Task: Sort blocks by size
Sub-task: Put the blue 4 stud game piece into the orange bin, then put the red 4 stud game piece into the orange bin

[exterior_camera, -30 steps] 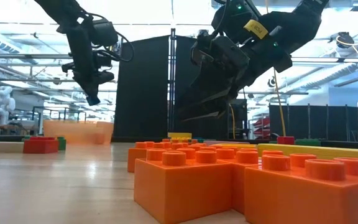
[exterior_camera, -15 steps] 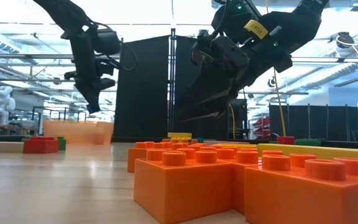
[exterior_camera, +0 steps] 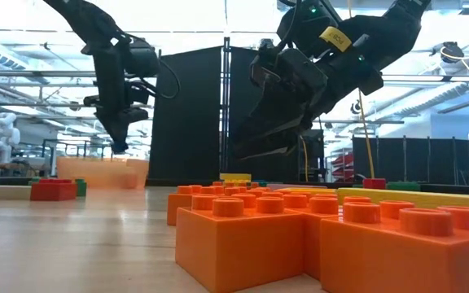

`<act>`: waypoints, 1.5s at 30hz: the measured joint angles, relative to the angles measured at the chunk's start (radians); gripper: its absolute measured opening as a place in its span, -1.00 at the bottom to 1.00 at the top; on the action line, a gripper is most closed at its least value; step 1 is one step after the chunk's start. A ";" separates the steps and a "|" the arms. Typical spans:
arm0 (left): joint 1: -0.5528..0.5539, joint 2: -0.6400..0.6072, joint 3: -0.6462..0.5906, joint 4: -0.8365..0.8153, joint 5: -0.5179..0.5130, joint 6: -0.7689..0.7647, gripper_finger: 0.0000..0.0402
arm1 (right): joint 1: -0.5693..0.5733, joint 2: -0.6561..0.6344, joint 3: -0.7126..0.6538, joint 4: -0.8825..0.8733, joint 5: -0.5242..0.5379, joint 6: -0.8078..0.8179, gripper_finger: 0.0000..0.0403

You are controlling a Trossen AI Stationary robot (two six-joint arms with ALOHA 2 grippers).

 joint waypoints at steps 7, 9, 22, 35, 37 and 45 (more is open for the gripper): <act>0.000 -0.001 0.000 -0.001 0.000 0.002 -0.12 | 0.000 0.000 0.000 -0.013 0.000 0.000 0.33; -0.006 -0.009 0.000 -0.010 -0.001 0.004 -0.12 | 0.000 0.000 0.000 -0.013 0.000 0.000 0.33; -0.173 -0.194 0.000 -0.108 0.242 0.105 -0.11 | 0.008 -0.054 0.000 -0.024 0.085 -0.073 0.33; -0.612 -0.215 -0.139 -0.225 0.418 0.112 -0.11 | 0.034 -0.081 0.000 -0.068 0.088 -0.074 0.33; -0.670 -0.215 -0.149 -0.212 0.401 0.094 -0.11 | 0.034 -0.081 0.000 -0.067 0.088 -0.074 0.33; -0.887 -0.204 -0.149 0.000 0.389 0.077 -0.11 | 0.034 -0.081 0.000 -0.067 0.088 -0.074 0.33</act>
